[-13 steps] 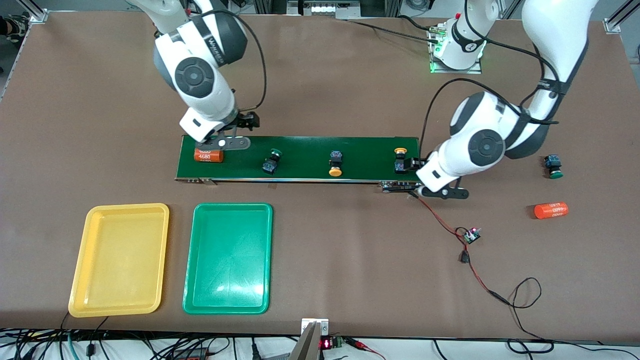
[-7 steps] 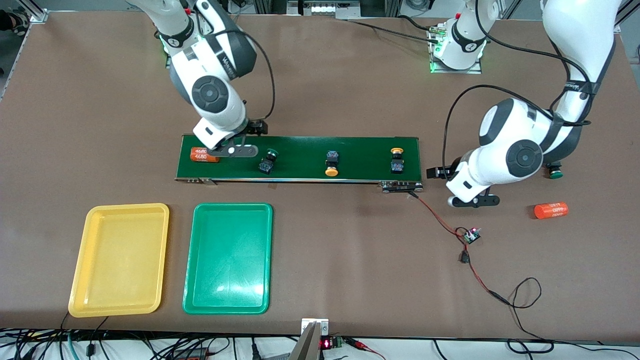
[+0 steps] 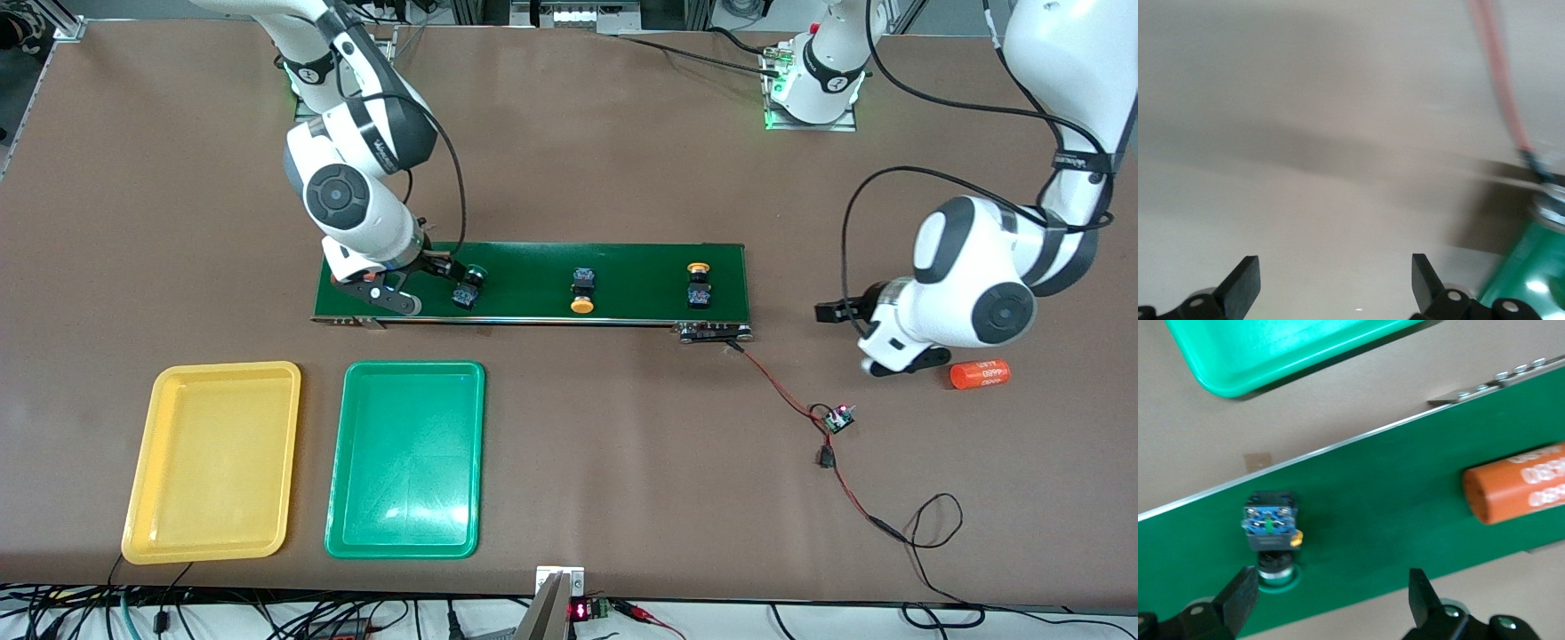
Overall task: Sort buttons by color to trays
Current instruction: 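Grasp the button with the right gripper while the left gripper reaches the cylinder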
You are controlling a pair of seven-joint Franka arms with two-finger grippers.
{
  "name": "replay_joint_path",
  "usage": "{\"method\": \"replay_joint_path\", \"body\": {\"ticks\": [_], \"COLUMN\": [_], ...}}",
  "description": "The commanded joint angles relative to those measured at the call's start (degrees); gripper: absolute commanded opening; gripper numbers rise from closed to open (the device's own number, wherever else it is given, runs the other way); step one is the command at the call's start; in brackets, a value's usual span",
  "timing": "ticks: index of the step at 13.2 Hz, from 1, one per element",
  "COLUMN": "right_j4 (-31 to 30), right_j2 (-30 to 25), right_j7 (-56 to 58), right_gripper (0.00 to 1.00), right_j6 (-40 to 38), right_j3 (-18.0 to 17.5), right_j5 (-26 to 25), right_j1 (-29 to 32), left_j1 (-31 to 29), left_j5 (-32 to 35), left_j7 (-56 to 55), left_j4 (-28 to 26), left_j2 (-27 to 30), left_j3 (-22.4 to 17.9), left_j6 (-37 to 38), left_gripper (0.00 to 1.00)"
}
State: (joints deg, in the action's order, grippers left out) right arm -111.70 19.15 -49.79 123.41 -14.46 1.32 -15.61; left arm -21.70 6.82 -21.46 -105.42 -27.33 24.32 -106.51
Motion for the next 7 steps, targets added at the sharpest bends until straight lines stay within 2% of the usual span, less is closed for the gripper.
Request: {"method": "replay_joint_path", "body": {"ticks": [1,3,7], "right_j4": [0.1,0.1,0.1], "right_j2": [1.9,3.0,4.3], "right_j7": [-2.5,-2.2,-1.6], "right_gripper": [1.00,1.00,1.00], "right_j6": [3.9,5.8,7.7], "right_j3": [-0.2,-0.2,-0.1], "right_j5": [0.8,0.5,-0.3], "right_j1": [-0.8,-1.5,-1.7], "left_j1": [-6.3,-11.2,-19.0], "left_j5": [1.0,1.4,7.1], "left_j7": [5.3,11.5,21.3], "left_j4": [0.7,0.7,1.2], "left_j2": [-1.9,-2.3,-1.8], "left_j3": [-2.0,-2.2,-2.0], "left_j6": [1.7,1.4,0.8], "left_gripper": [1.00,1.00,1.00]}}
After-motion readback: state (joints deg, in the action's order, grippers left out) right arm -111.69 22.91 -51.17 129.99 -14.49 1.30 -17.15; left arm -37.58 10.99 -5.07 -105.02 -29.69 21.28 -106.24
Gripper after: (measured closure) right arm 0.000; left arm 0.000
